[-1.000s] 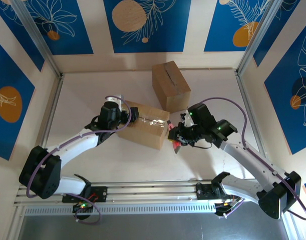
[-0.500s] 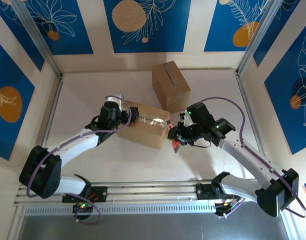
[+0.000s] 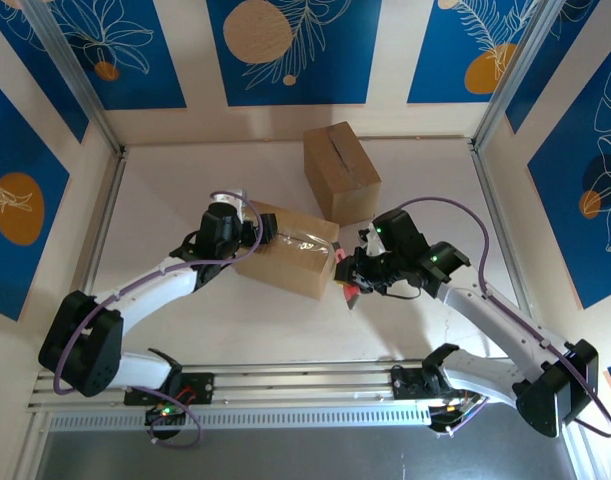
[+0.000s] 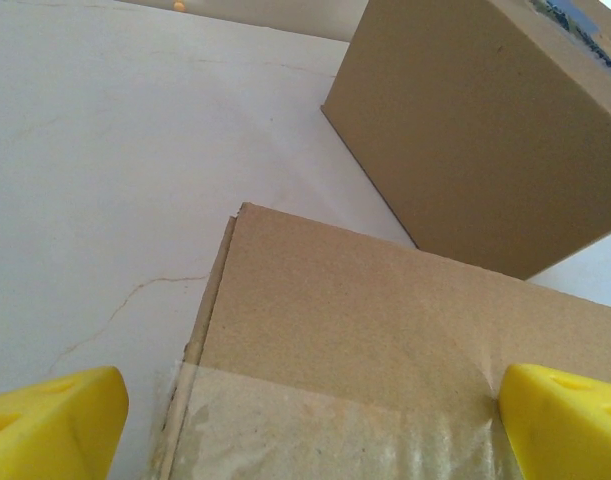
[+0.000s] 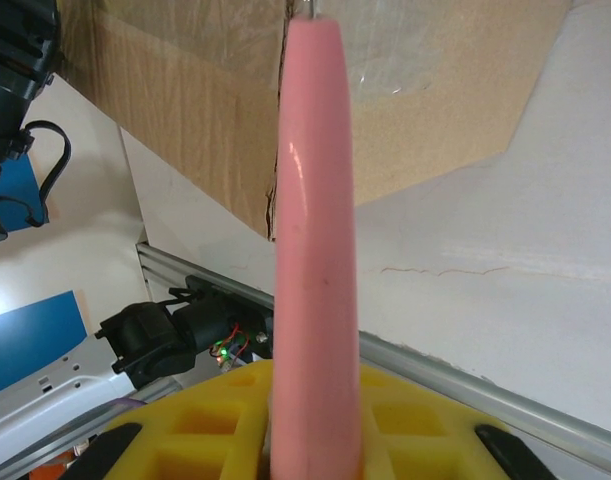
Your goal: Unpack the express box
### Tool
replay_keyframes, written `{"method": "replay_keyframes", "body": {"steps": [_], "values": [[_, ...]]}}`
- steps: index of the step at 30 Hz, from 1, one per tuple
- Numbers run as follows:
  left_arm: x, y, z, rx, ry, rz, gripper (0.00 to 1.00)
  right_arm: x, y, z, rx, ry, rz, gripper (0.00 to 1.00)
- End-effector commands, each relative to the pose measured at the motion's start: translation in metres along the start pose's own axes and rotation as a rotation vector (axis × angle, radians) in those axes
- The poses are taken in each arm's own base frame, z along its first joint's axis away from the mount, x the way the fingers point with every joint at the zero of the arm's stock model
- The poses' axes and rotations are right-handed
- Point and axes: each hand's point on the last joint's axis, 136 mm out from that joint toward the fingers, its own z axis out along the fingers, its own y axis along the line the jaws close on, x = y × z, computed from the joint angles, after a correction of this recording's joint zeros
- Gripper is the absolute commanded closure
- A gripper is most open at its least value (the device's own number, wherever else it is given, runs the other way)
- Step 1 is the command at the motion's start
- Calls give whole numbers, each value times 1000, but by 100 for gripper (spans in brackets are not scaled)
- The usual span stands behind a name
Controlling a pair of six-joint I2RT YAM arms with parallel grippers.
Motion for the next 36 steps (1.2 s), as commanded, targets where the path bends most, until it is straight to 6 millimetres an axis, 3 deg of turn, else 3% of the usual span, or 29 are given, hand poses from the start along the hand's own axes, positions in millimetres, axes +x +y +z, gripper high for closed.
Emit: {"method": "replay_keyframes", "body": {"steps": [1, 13, 22, 36], "values": [[156, 62, -7, -202, 504, -1, 5, 24, -15, 7, 29, 81, 55, 100], [159, 63, -3, -210, 518, -3, 5, 48, -13, 16, 41, 117, 51, 100], [164, 65, -1, -219, 534, -6, 7, 66, -22, 21, 61, 144, 74, 100], [171, 67, 2, -227, 558, -12, 11, 80, -18, 26, 10, 171, 73, 100]]}}
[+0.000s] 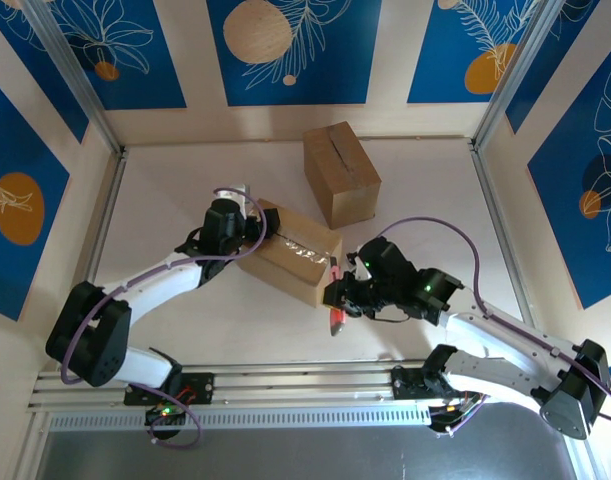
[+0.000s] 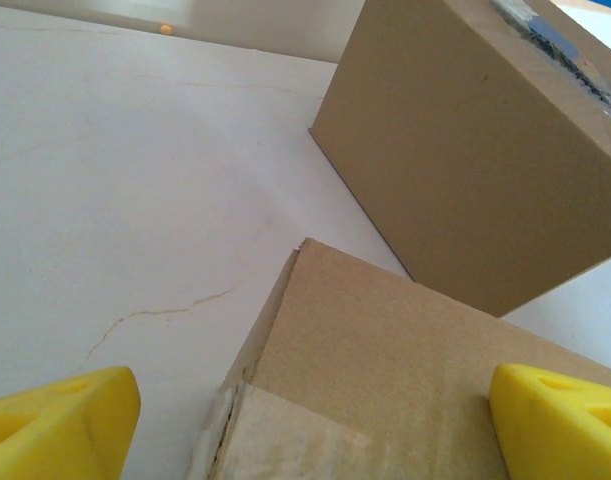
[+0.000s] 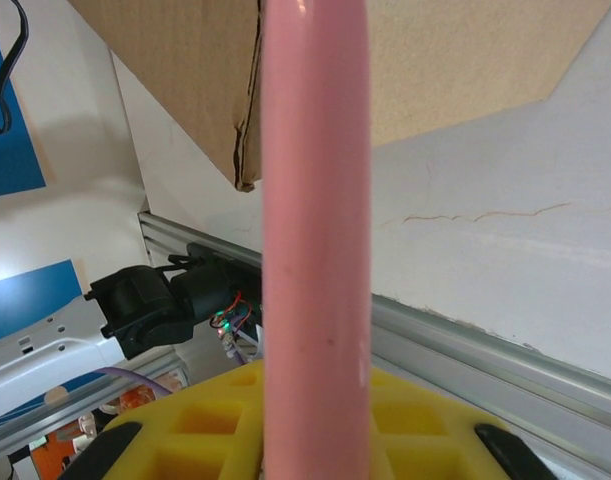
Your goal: Unpack the express box
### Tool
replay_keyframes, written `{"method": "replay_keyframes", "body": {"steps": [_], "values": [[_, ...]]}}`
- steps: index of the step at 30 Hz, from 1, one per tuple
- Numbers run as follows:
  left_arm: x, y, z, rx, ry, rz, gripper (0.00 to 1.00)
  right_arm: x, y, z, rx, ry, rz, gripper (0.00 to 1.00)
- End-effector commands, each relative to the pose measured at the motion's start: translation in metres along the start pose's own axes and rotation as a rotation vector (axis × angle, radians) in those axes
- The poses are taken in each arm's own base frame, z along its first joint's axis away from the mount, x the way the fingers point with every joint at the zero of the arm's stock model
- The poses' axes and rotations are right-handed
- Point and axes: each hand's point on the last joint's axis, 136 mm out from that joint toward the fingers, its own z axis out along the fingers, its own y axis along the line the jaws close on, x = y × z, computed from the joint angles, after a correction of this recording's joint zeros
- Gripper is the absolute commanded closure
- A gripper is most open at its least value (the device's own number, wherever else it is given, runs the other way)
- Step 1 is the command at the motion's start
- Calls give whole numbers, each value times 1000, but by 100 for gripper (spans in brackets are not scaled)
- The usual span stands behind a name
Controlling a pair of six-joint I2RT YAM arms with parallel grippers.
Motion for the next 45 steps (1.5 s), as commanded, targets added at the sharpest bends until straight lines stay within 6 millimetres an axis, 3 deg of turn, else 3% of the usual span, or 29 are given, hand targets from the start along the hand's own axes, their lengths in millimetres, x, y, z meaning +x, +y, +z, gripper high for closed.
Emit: {"method": "replay_keyframes", "body": {"steps": [1, 14, 25, 31, 37, 45], "values": [[180, 73, -17, -249, 589, -17, 11, 32, -19, 2, 40, 135, 74, 100], [198, 77, -19, -262, 669, -17, 14, 29, -14, -3, -52, 123, 80, 100], [194, 68, -45, -216, 698, -29, 11, -27, -3, -27, -144, 41, 51, 100], [191, 68, -47, -234, 707, -34, 11, -42, 6, -28, -168, 36, 29, 100], [196, 78, -51, -308, 736, -54, 11, -40, 4, -27, -170, 51, 43, 100], [195, 87, -56, -372, 740, -54, 11, -22, -2, -28, -188, 116, 70, 100]]}}
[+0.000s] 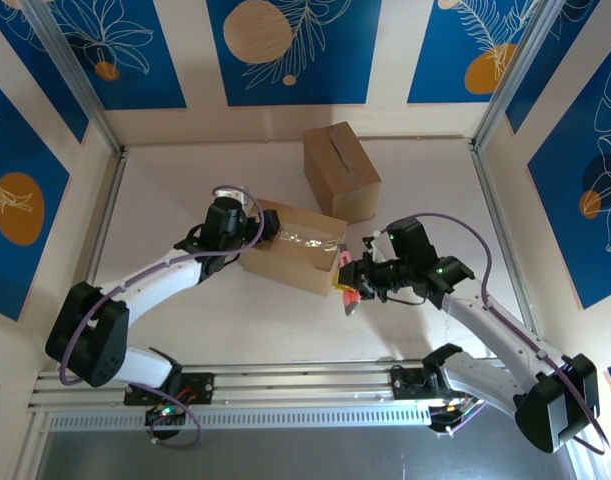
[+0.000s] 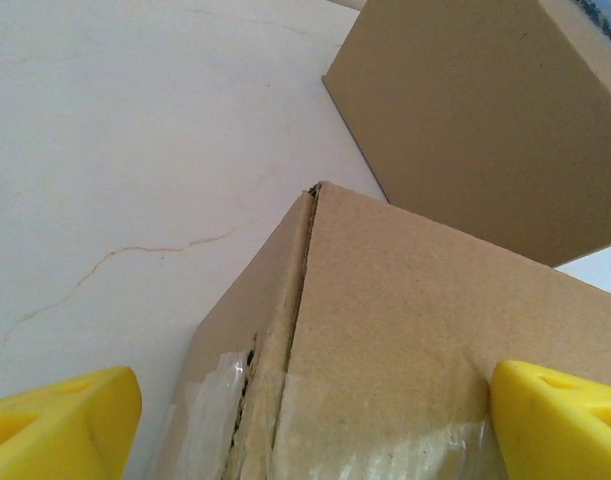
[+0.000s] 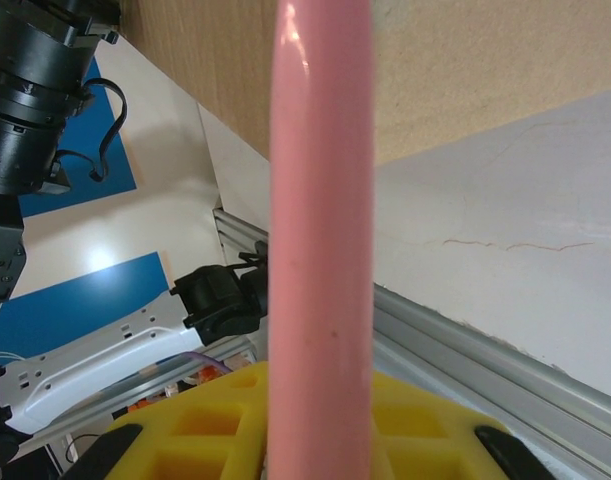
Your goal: Unpack the express box
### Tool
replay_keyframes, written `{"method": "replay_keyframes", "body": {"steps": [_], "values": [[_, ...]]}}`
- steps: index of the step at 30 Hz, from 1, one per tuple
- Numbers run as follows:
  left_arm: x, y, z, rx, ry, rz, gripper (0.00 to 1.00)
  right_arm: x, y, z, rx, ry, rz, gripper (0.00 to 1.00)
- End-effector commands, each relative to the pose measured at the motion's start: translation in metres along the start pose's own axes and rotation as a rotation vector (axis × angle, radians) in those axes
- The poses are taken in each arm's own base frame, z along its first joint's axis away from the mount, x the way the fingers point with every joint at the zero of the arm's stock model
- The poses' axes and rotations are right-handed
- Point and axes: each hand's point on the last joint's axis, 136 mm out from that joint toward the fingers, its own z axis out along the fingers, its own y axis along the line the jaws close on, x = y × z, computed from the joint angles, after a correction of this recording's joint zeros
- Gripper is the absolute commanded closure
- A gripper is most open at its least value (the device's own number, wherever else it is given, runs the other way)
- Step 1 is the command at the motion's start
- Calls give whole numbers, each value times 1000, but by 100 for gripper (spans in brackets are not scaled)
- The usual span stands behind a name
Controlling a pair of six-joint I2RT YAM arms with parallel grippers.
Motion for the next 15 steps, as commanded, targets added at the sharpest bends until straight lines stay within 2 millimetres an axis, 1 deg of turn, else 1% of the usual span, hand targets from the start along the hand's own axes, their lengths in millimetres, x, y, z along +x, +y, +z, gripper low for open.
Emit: {"method": "replay_keyframes", "body": {"steps": [1, 6, 9, 15], "values": [[173, 104, -29, -378, 611, 35, 11, 20, -1, -4, -27, 74, 12, 100], [174, 104, -27, -378, 613, 33, 11, 30, -4, -6, -37, 106, 11, 100], [174, 104, -27, -378, 613, 31, 12, 32, -6, -5, -44, 119, 14, 100], [173, 105, -28, -379, 608, 34, 12, 34, 1, -3, -74, 130, -10, 100]]}}
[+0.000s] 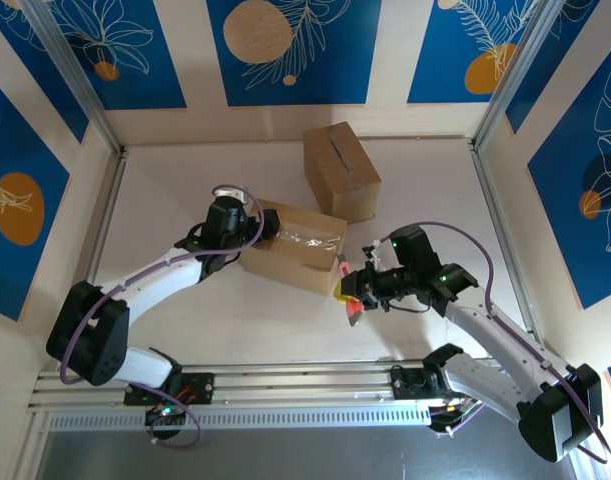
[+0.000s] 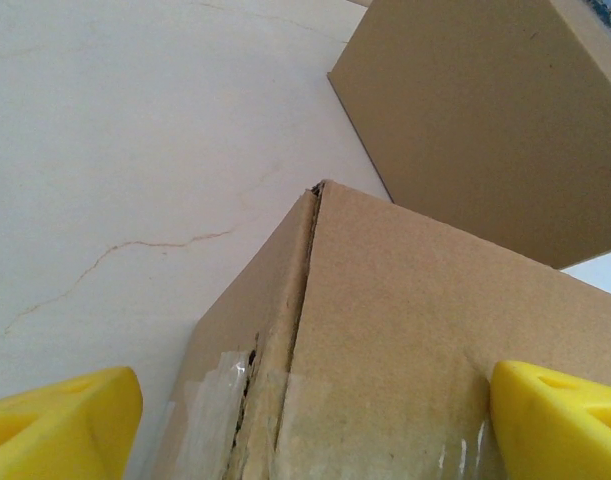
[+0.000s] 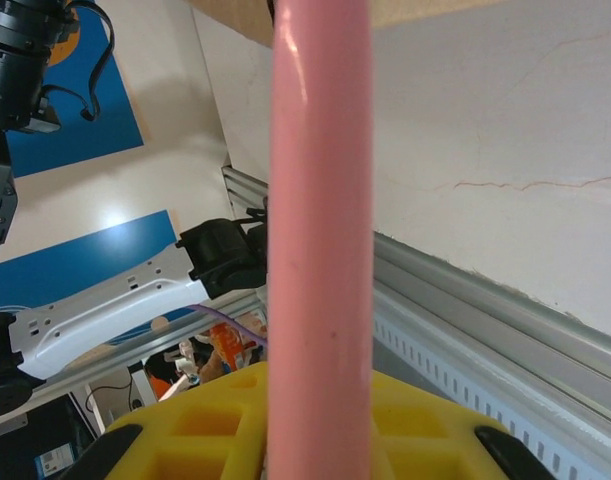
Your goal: Unpack the express box
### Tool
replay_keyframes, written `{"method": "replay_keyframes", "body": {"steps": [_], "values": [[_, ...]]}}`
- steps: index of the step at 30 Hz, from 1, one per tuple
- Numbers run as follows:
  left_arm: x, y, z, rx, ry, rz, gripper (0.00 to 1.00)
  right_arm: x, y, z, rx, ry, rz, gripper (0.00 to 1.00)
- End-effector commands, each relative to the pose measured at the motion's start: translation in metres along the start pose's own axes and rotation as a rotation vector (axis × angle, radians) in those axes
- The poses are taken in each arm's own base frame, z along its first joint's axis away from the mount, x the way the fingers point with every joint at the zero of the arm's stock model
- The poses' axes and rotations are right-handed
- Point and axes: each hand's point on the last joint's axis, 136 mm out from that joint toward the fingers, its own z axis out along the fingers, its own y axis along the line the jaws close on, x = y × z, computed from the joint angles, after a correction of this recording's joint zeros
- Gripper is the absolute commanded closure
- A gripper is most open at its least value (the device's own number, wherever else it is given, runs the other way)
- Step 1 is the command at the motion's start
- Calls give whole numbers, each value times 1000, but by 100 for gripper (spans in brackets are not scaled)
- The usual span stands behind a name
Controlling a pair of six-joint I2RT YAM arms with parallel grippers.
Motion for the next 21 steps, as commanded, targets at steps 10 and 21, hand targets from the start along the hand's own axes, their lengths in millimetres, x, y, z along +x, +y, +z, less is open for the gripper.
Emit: {"method": "replay_keyframes", "body": {"steps": [10, 21], "values": [[172, 105, -26, -365, 595, 49, 12, -4, 16, -13, -22, -37, -80, 100], [171, 103, -26, -358, 595, 49, 12, -24, 22, -11, -13, -16, -91, 100]]}}
